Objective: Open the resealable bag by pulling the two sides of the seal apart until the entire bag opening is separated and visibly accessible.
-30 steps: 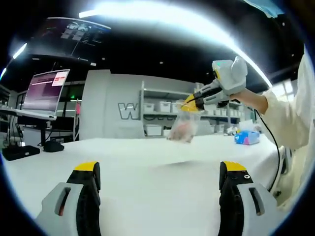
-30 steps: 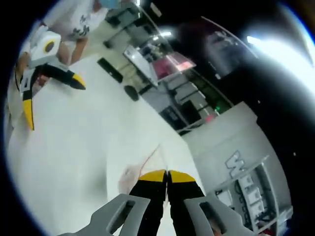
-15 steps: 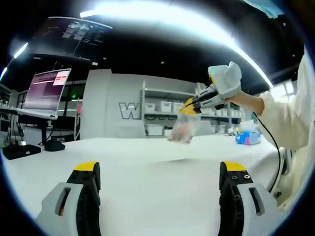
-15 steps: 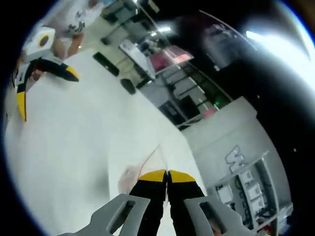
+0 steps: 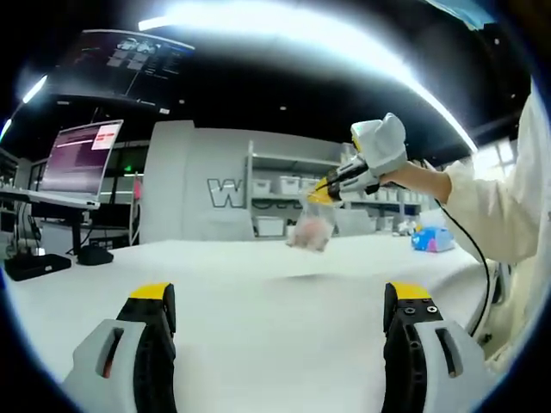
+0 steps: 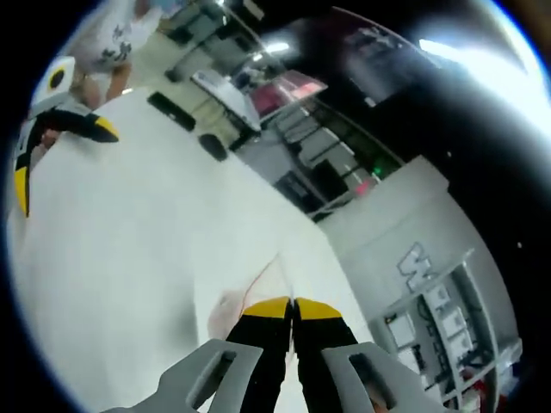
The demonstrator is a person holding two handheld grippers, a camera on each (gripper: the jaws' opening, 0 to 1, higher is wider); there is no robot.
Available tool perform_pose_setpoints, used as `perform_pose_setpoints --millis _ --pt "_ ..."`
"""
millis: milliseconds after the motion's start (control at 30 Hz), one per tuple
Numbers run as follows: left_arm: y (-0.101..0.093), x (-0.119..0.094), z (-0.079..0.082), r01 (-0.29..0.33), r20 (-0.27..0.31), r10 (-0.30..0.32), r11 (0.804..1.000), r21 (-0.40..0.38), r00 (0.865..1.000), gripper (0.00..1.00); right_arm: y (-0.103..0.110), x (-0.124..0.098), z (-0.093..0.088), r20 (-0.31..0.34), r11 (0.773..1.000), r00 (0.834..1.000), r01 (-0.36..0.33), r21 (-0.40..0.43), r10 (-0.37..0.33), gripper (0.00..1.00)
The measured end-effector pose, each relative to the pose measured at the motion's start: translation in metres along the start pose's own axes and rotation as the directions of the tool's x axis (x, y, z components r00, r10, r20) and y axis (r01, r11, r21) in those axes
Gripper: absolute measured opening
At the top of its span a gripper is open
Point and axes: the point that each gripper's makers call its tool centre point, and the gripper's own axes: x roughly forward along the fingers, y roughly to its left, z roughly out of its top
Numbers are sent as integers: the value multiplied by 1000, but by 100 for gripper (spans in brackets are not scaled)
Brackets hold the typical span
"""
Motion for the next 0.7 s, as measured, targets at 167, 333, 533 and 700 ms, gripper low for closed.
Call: perform_pose_setpoints --millis 167,333,533,700 --pt "-1 1 0 3 0 -3 1000 1 1000 100 -3 2 0 -5 1000 1000 13 -23 -13 0" --pt "-2 0 1 3 -1 -3 1000 7 1000 100 -5 7 -3 -13 999 1000 14 -29 -14 0" --pt "-1 0 3 -2 1 2 1000 13 1000 100 -12 16 -7 -22 1000 1000 21 -14 -21 0" --pt "-3 0 3 3 -4 -3 1000 15 1000 100 -17 20 -10 -33 999 999 32 -25 -33 0"
